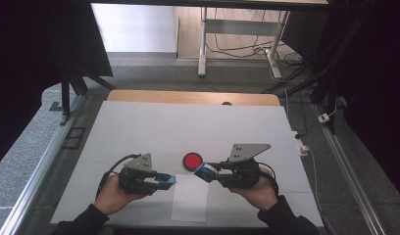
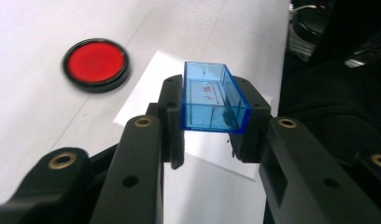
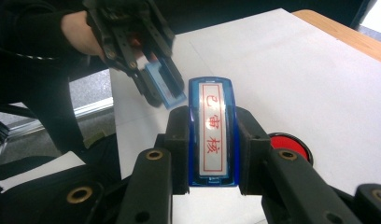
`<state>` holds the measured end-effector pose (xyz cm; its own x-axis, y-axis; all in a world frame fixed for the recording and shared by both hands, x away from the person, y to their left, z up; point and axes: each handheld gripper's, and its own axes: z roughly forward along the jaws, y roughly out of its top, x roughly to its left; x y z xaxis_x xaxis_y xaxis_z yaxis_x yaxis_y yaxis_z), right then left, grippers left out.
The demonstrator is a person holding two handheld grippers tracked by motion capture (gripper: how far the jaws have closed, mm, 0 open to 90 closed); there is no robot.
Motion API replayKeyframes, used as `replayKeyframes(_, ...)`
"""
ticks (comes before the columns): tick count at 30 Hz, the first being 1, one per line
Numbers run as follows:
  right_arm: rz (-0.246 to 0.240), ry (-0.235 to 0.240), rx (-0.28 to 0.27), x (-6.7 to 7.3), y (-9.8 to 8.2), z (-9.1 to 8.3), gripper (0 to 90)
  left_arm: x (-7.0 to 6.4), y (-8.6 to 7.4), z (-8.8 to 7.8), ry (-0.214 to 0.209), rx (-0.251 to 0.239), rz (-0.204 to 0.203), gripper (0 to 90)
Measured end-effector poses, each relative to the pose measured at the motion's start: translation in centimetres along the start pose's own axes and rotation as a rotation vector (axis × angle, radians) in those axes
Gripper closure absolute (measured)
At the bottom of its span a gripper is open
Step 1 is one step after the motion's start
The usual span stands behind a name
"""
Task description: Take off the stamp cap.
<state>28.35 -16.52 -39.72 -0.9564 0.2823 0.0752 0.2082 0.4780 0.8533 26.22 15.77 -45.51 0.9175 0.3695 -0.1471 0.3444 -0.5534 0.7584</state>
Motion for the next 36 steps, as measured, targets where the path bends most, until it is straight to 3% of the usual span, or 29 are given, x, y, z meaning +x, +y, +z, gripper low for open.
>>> replayKeyframes(18,0.01,-0.028,0.021,-0.1,-0.2,0.2,70.7,-0.7,-2.2,-3.1,0.091,-0.051,-0.103,68.3)
replayKeyframes(36,0.035,-0.039,0.013,-0.3,-0.4,0.3,70.7,-2.6,-5.8,-6.4,0.2,-0.104,-0.215,68.2)
